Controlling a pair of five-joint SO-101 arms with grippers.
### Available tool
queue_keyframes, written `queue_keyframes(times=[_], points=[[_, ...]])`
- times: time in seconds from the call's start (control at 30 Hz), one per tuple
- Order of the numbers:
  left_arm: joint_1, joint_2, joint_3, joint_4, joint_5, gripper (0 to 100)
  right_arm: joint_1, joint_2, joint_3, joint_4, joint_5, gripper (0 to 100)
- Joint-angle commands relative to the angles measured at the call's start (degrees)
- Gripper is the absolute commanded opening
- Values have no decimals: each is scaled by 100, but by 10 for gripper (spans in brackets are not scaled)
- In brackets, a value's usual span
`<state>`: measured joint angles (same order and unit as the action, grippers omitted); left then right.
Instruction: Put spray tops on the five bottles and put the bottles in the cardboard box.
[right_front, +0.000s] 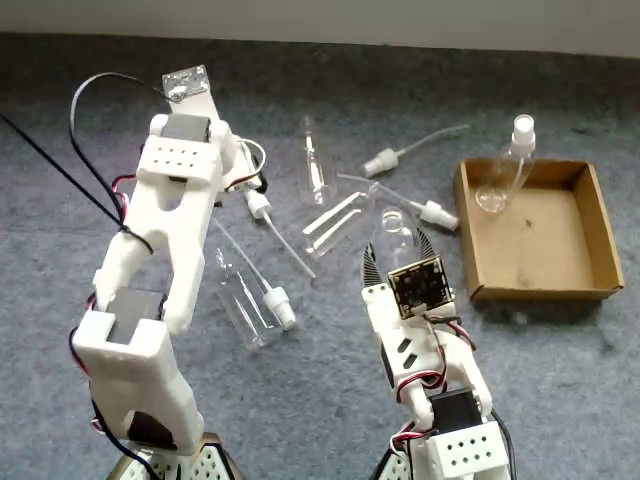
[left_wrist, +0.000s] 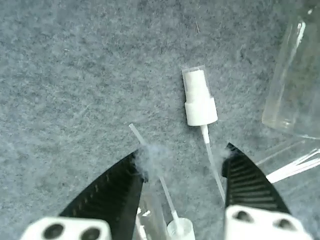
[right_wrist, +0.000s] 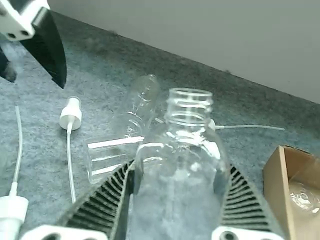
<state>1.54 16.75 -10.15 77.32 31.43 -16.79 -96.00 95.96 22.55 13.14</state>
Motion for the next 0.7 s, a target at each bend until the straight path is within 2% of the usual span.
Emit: queue_keyframes(times=[0.0,0.3,0.67], points=[[286,963,-1200,-88,571,224,-31,-22,778,22,62,166],[312,2774,-2519,-44,1248,221,-40,-57,787,242,62,166],[321,3037,-2615,-79,1257,220,-40,-57,787,251,62,166]])
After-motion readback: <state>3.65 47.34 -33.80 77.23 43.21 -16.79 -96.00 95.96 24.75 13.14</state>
